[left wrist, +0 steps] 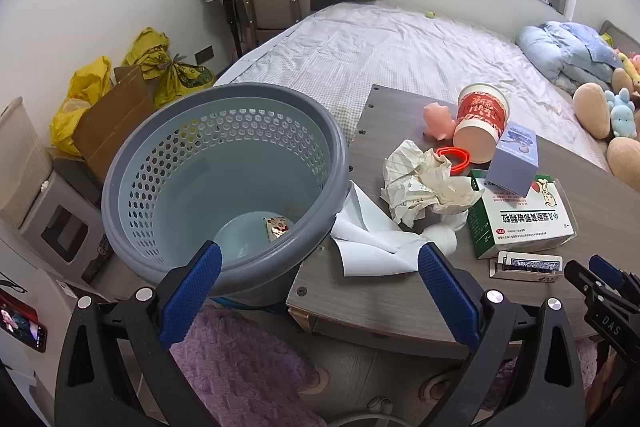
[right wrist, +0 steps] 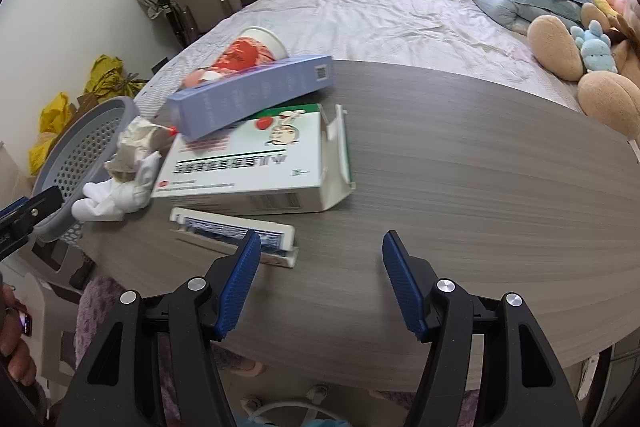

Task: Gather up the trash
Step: 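Grasp the blue playing-card box with the right gripper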

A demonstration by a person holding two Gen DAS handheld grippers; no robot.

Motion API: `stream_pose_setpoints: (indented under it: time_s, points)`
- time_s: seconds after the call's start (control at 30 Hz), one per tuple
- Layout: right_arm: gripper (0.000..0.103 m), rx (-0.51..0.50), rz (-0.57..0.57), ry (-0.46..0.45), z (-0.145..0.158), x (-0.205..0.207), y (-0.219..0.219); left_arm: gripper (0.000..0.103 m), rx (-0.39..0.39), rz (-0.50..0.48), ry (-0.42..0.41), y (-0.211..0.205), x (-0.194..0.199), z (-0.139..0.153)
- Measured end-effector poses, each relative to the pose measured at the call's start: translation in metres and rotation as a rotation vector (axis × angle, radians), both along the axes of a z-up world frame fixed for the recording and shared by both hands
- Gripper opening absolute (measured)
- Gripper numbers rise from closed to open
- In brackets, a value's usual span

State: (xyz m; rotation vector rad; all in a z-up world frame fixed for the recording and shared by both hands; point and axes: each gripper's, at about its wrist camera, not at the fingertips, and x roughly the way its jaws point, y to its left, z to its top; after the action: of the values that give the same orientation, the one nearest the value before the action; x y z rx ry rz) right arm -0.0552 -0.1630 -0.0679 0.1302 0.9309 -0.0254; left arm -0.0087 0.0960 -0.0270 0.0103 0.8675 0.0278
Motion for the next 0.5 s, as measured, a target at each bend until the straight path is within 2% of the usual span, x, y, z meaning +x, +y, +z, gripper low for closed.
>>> stream_pose_setpoints:
  time_s: [0.23, 0.5]
  points:
    - [0.061, -0.012, -0.032, 0.017, -0.006, 0.007, -0.012, 0.097, 0.007, -0.008, 0.004, -0.005, 0.0, 0.0]
    - [0.061, -0.007, 0.019, 0.038, -0.012, 0.005, -0.005, 0.097, 0.01, -0.005, 0.004, -0.006, 0.0, 0.001]
